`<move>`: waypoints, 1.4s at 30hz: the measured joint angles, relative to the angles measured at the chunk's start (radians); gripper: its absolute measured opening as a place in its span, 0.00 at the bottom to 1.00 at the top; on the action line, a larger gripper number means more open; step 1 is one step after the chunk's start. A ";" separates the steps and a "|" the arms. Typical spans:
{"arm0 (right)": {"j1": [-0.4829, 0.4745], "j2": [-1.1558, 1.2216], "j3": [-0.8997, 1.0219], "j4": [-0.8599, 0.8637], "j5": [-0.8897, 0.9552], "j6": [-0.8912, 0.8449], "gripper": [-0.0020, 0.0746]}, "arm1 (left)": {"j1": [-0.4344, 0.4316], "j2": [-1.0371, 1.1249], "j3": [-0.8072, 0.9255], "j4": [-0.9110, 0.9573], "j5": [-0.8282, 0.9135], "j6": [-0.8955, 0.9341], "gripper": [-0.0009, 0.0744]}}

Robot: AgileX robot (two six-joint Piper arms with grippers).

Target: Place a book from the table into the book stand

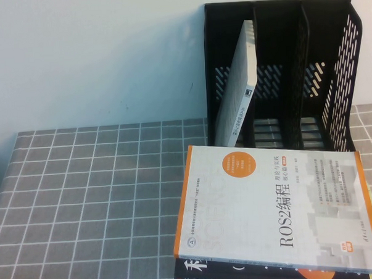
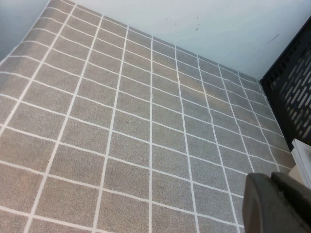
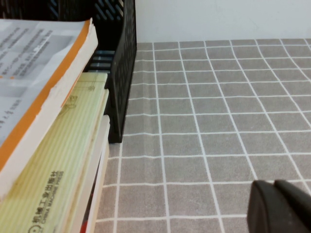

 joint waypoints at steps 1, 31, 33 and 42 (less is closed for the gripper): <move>0.000 0.000 0.000 0.000 0.000 0.000 0.02 | 0.000 0.000 0.000 0.000 0.000 0.000 0.01; 0.125 0.000 0.000 0.000 0.000 0.000 0.02 | 0.000 0.000 0.000 0.000 -0.002 0.006 0.01; 0.125 0.000 0.000 0.000 0.000 0.000 0.02 | 0.000 0.000 0.000 0.000 -0.002 0.006 0.01; 0.125 0.000 0.000 0.000 0.000 0.000 0.02 | 0.000 0.000 0.000 0.000 -0.002 0.006 0.01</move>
